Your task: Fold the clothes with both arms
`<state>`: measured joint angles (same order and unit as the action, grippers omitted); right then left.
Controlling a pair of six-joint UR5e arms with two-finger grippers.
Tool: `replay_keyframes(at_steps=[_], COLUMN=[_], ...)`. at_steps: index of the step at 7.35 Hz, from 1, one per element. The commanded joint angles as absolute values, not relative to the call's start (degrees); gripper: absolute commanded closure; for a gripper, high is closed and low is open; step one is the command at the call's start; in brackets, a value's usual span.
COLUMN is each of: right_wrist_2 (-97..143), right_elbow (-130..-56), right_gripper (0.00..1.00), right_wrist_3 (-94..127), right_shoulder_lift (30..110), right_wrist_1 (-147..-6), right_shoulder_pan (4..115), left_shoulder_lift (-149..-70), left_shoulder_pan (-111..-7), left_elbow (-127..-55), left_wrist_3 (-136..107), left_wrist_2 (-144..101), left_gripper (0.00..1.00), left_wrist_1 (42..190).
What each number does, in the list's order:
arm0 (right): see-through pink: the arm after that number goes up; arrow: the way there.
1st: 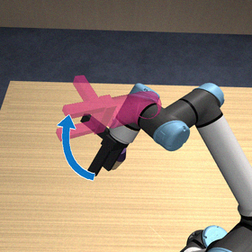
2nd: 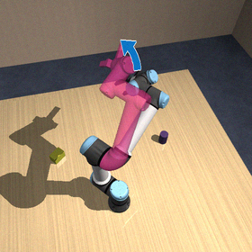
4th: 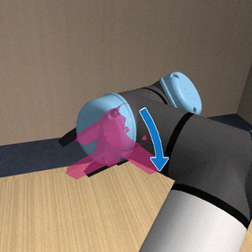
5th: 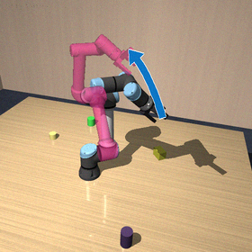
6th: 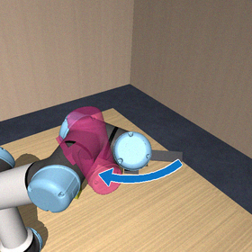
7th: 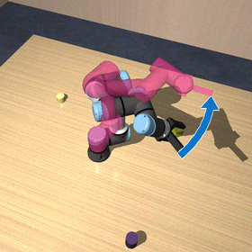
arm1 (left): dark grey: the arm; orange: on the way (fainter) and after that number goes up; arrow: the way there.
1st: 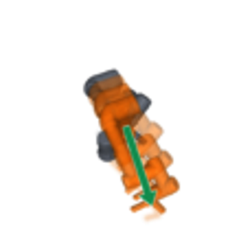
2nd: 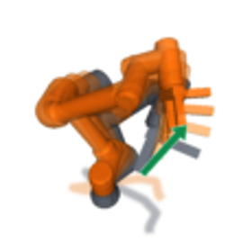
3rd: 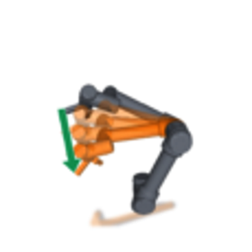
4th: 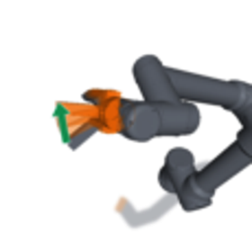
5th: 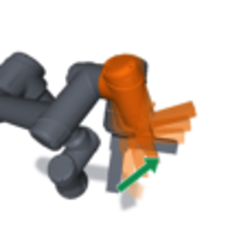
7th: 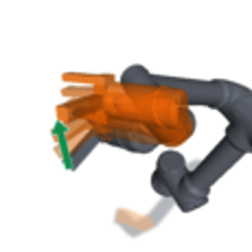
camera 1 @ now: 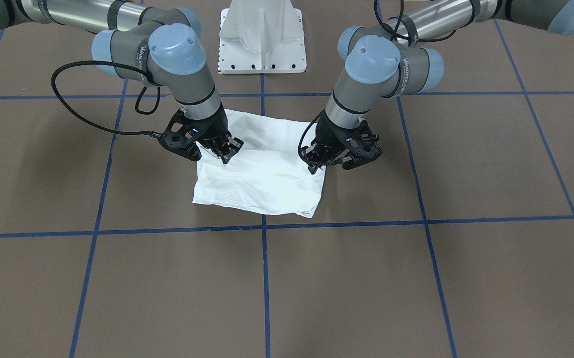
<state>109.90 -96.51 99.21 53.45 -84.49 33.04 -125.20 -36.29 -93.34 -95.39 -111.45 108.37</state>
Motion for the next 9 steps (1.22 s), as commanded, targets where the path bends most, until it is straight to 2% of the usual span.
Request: replay_keyframes(at_steps=[1,2,3,7,9], right_wrist_2=[109.95,109.86,110.12,114.7,114.08], right_elbow=[-96.5,-96.42,-96.42,-97.73,-99.58], right_gripper=[1.0,0.02,0.0,0.0,0.0], right_wrist_3=[99.14,99.23,99.14,98.27,85.52], right_shoulder_lift=[53.52,53.61,53.44,53.52,55.53], right_wrist_1=[-84.46,-84.29,-84.29,-84.46,-85.42], right_shoulder_pan=[33.13,33.05,33.57,35.77,40.05], left_shoulder_lift=[-125.24,-125.24,-125.42,-124.81,-120.01], left_shoulder_pan=[-36.3,-36.3,-36.65,-42.0,-45.51], left_elbow=[-93.34,-93.34,-93.34,-92.28,-95.51], left_wrist_3=[-95.8,-95.8,-95.89,-92.75,-79.62], left_wrist_2=[-111.45,-111.36,-111.18,-111.62,-112.06], left_gripper=[1.0,0.27,0.0,0.0,0.0], left_wrist_1=[108.63,108.55,108.37,107.67,107.58])
